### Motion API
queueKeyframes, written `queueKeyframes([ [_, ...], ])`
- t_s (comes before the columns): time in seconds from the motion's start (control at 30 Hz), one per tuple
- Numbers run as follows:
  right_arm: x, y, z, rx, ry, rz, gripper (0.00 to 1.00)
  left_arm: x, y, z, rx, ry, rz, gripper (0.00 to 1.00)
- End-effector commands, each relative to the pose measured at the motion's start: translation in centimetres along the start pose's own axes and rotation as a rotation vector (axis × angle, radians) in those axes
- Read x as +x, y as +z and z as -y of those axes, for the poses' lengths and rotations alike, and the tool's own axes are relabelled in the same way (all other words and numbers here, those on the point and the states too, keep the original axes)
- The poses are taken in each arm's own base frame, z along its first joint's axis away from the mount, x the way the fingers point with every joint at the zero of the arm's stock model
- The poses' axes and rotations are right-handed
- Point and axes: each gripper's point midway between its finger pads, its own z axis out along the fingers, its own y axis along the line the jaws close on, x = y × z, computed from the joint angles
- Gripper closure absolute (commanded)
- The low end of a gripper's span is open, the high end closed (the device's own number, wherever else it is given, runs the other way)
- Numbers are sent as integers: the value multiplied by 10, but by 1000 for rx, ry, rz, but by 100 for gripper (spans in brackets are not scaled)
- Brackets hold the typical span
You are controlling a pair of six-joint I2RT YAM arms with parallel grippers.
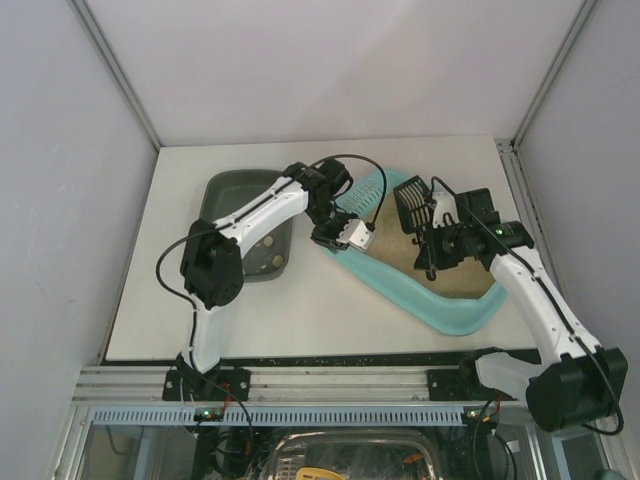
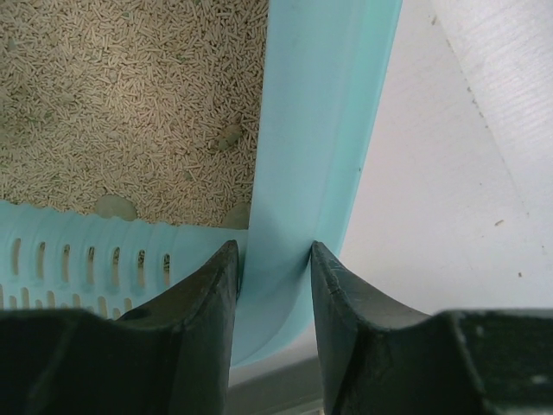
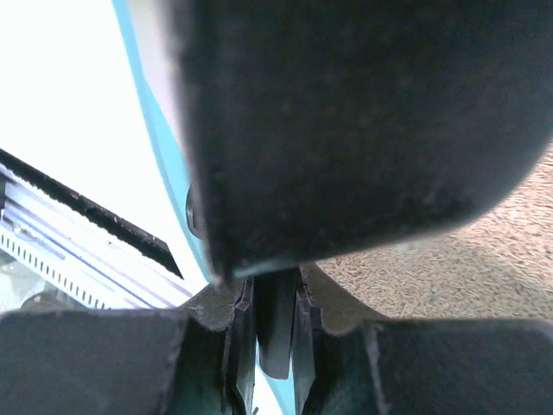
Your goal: Clean the litter box
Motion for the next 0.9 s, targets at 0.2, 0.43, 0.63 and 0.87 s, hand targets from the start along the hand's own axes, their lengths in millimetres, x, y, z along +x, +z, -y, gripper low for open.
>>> queueKeyframes([
  [0.2,12,17,-24,-131,-22,-103,100,32,-38,-58,-203,-14,-31,62],
  [0.43,15,29,-61,-262,91,-172,100,49,-52,-73,-261,-91,-18,62],
  [0.63,-3,47,-97,-349,126,-140,100,62,-57,-78,-272,-143,-16,62],
  [0.87,9,53,-122,-374,111,-184,100,62,-58,-73,-281,-208,9,60],
])
